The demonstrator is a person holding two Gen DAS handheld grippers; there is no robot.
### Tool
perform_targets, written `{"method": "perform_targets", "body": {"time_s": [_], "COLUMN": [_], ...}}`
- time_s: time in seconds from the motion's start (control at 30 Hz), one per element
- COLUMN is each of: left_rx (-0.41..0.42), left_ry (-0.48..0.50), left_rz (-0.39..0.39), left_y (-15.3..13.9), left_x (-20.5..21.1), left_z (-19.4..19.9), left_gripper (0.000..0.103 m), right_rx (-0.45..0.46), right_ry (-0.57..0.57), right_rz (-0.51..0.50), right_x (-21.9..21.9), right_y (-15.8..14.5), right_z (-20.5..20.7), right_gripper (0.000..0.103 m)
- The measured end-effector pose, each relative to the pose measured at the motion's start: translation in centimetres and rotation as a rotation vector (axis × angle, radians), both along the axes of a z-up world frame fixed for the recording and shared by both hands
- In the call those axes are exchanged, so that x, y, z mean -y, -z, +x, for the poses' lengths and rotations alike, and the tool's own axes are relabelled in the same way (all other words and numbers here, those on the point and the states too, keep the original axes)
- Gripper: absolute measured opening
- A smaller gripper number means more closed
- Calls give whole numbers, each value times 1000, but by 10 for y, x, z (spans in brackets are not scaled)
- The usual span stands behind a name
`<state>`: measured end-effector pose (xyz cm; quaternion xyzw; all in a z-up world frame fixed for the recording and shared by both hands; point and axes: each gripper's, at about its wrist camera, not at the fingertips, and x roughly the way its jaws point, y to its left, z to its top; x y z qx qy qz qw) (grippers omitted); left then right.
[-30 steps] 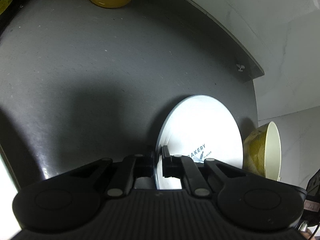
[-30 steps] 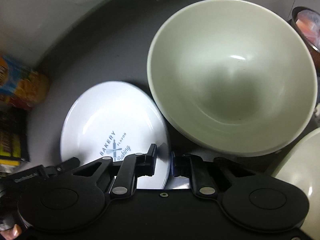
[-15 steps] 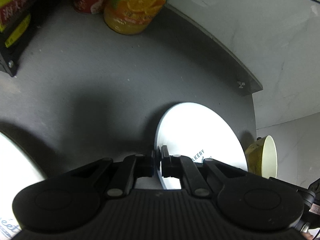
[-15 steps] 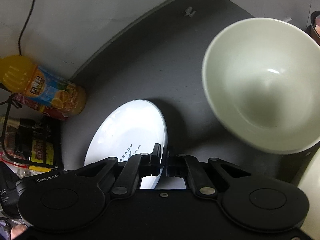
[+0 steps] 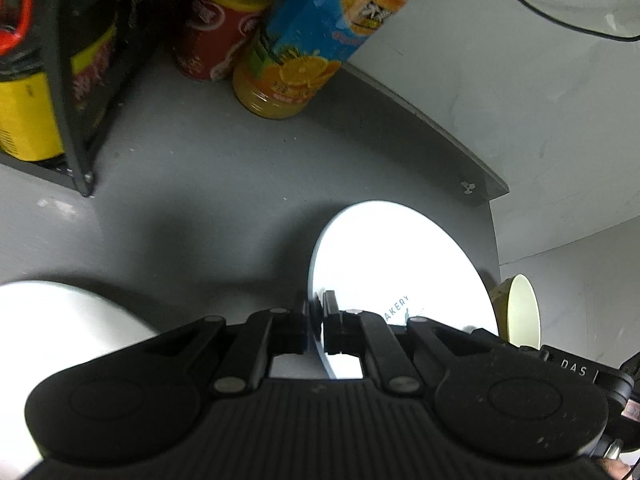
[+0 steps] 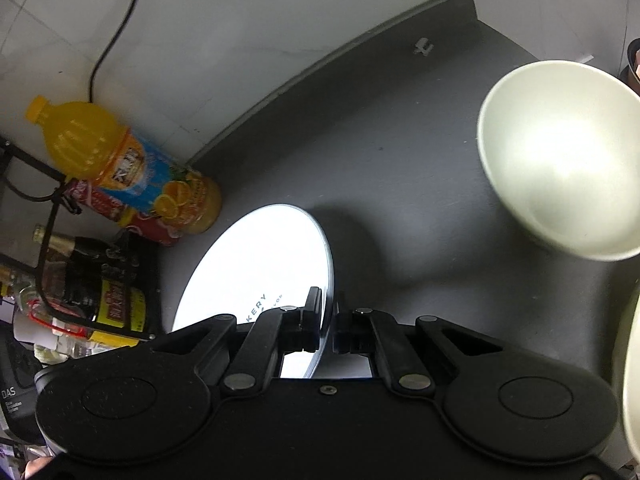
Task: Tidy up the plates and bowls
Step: 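Lift the 'BAKERY' plate with both grippers and carry it over the plate stack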
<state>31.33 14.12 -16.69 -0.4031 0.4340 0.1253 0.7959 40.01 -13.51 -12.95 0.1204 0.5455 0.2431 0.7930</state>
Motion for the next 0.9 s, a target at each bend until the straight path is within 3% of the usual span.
{"method": "perform_targets", "body": {"time_s": [0.9], "left_rx": [22], "left_ry": [16], "left_rz": [5], "left_y": [-9], "left_x": [-60], "left_z": [-119], "left_gripper": [5], "right_rx": [78], "right_ry": [-41], "right_rz": [8], "right_x": [-63], "right_y": [-22], "right_z": [-114], "right_gripper": [6]}}
